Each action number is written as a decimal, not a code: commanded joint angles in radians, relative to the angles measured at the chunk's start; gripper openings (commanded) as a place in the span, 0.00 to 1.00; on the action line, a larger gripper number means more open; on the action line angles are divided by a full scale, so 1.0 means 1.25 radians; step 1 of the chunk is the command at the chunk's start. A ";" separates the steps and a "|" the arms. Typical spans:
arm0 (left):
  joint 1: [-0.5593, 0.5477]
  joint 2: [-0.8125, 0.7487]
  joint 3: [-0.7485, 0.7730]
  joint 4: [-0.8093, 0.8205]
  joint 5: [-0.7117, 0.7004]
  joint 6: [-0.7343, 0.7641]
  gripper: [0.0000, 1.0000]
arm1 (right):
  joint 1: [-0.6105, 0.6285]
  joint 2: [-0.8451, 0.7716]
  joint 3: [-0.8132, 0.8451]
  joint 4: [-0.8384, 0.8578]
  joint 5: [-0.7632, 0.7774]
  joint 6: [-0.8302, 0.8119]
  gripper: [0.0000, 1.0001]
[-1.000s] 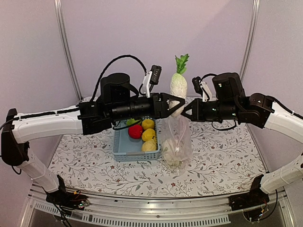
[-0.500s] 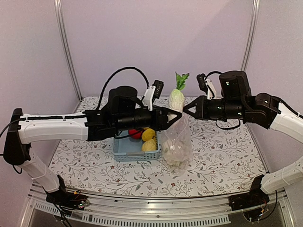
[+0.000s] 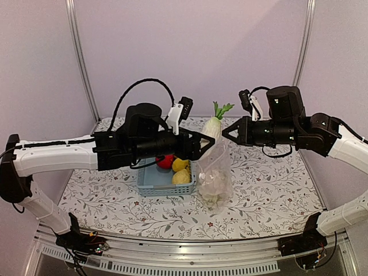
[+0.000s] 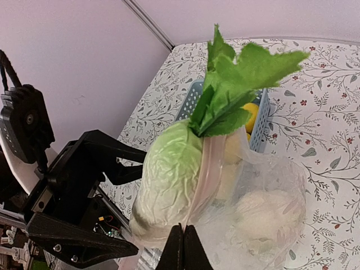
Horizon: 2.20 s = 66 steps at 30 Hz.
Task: Place the food in the zip-top bag and seal the zipper
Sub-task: Place the fake vegetable in the zipper food storage bag, then pick up the fake fruit from the bin.
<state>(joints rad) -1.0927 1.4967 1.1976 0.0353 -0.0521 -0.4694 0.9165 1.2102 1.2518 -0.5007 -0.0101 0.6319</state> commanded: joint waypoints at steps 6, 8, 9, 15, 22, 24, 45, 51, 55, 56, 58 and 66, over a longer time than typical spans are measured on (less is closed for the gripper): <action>-0.009 -0.029 0.043 -0.120 -0.043 0.011 0.82 | 0.004 -0.012 0.010 0.014 0.002 0.004 0.00; -0.008 -0.041 0.054 -0.146 -0.059 -0.007 0.82 | 0.003 -0.014 0.009 0.013 0.003 0.004 0.00; -0.006 -0.050 0.057 -0.156 -0.062 -0.017 0.82 | 0.004 -0.014 0.008 0.012 0.003 0.004 0.00; 0.009 -0.101 0.067 -0.202 -0.028 -0.067 0.86 | 0.004 -0.012 0.008 0.011 0.003 0.003 0.00; 0.040 -0.119 0.042 -0.269 0.023 -0.156 0.76 | 0.004 -0.010 0.006 0.011 0.003 0.003 0.00; 0.042 -0.115 0.027 -0.267 0.045 -0.177 0.70 | 0.004 -0.010 0.006 0.012 0.003 0.003 0.00; 0.220 -0.126 -0.064 -0.269 0.154 -0.229 0.78 | 0.004 -0.018 0.014 -0.014 0.042 -0.012 0.00; 0.304 -0.060 -0.053 -0.373 0.066 -0.155 0.82 | 0.004 -0.017 0.006 -0.014 0.042 -0.012 0.00; 0.328 0.020 -0.016 -0.419 -0.008 -0.099 0.86 | 0.004 -0.020 0.002 -0.019 0.046 -0.012 0.00; 0.333 0.053 0.001 -0.432 -0.016 -0.091 0.88 | 0.004 -0.020 0.002 -0.021 0.047 -0.012 0.00; 0.344 0.101 0.024 -0.444 -0.021 -0.079 0.90 | 0.004 -0.021 0.001 -0.021 0.049 -0.012 0.00; 0.366 0.246 0.081 -0.443 -0.025 -0.046 0.93 | 0.004 -0.023 -0.007 -0.026 0.050 -0.012 0.00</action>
<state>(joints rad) -0.6525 1.7508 1.2556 -0.4965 -0.0650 -0.5694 0.9165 1.2037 1.2514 -0.5175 0.0395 0.6273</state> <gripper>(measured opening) 0.928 0.005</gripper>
